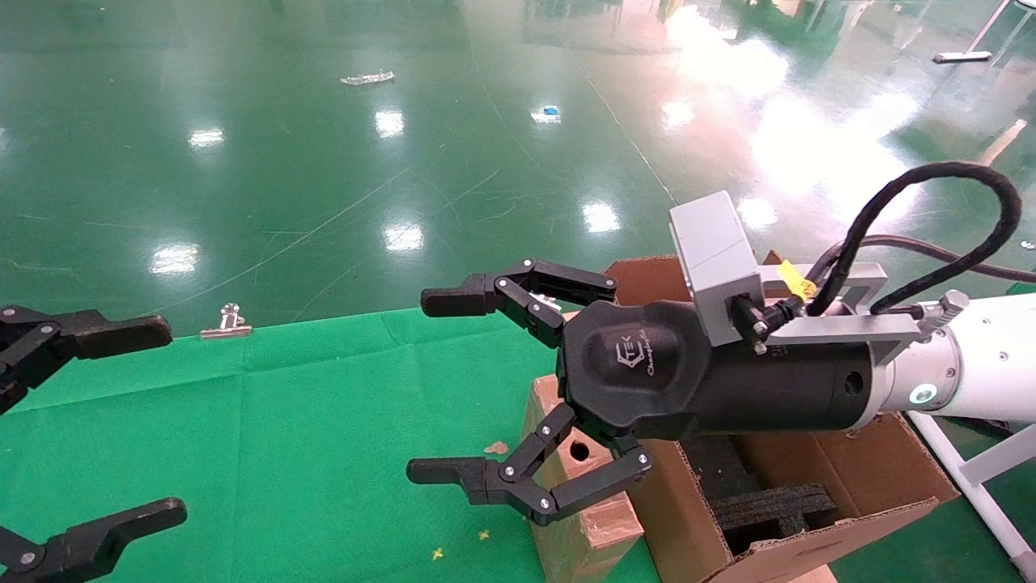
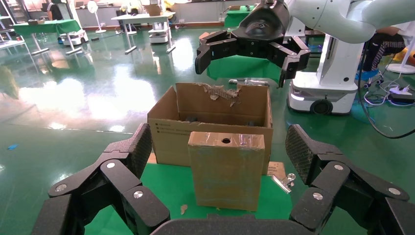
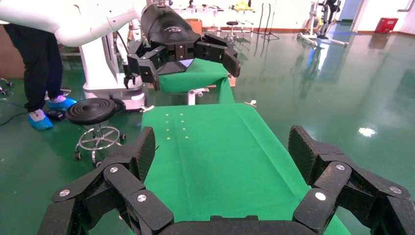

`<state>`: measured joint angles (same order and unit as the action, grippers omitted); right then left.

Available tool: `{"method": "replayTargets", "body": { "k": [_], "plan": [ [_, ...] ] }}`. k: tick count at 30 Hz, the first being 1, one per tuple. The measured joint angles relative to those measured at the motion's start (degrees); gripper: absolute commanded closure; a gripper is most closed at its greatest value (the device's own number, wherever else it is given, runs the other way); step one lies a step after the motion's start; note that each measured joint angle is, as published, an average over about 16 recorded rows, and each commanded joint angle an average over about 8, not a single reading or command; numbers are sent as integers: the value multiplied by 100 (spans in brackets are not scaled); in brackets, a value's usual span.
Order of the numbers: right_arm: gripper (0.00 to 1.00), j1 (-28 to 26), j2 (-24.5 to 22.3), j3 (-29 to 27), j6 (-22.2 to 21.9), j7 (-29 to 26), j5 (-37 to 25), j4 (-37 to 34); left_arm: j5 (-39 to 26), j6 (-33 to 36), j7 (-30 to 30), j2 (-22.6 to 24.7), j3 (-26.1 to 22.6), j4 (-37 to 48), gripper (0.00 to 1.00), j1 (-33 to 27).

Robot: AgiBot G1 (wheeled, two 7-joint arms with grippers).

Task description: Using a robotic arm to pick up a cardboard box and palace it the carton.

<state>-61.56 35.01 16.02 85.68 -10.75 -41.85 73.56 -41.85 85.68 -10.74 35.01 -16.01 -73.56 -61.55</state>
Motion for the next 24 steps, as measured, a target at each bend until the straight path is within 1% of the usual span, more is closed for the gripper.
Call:
{"method": "replayTargets", "body": {
  "k": [10,14,19,24],
  "plan": [
    [0,-1,3,10,0,-8,-12,5,1,0,0,0,-1,1,0,-1],
    [0,-38,12,82,2,-62,-135,69,1,0,1,0,-2,2,0,-1],
    [0,-302,103,380,82,-267,-618,195,2,0,2,0,-3,4,0,-2],
    [0,-851,351,1029,229,-687,-1449,324,2,1,4,0,-5,5,0,-4]
  ]
}}
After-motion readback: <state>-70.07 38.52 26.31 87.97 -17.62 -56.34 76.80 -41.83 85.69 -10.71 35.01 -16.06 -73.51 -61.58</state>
